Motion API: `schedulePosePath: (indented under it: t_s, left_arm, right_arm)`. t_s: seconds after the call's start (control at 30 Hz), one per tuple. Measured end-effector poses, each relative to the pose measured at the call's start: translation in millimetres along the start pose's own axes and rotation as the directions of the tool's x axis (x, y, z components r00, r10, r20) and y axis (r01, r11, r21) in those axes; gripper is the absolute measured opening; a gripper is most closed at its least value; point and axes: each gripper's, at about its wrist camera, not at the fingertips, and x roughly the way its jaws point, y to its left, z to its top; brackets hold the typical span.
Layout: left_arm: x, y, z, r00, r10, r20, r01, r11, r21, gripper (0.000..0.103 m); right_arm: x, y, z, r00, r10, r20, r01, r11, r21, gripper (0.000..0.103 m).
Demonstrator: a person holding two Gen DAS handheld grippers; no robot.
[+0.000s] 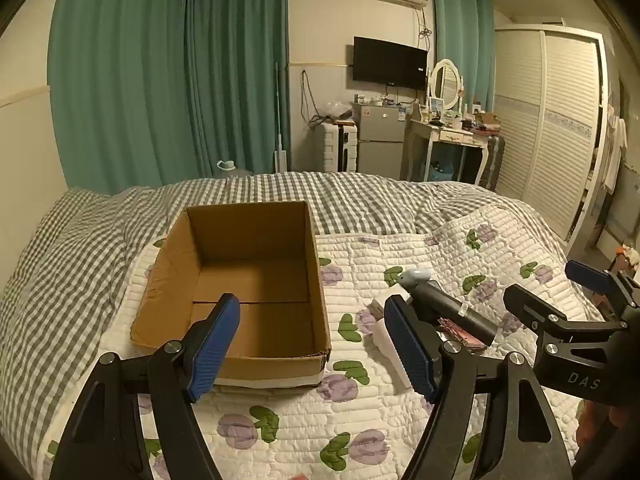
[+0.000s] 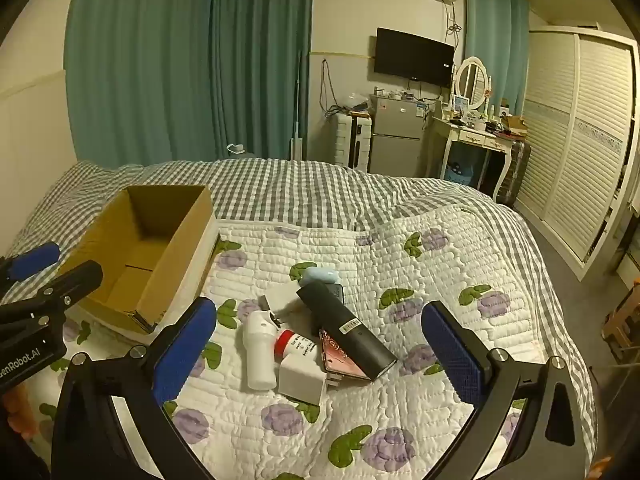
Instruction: Organize rigid objects
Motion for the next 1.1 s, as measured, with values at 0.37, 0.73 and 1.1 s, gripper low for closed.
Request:
schedulePosePath:
  t_s: [0.37, 0.73, 1.1]
  left_arm:
    - [1, -2, 0, 1.0, 0.008, -0.008, -0.008, 1.0, 0.0, 0.077]
    - [-1, 2, 0, 1.0, 0.005, 0.0, -0.005, 1.0, -0.006, 0.077]
    - [-1, 3, -2, 1.0, 0.002, -0.001, -0.002, 1.0, -0.008, 0.077]
  right_arm:
    - [-4, 5, 1, 1.0, 0.005, 0.009, -0.005, 1.0, -0.004, 0.103]
    - [-1, 2, -1, 1.0, 0.018, 0.007, -0.018, 1.0, -0.004, 0.103]
    - [-1, 4, -1, 1.0, 0.022, 0.014, -0.022, 1.0, -0.01, 0.103]
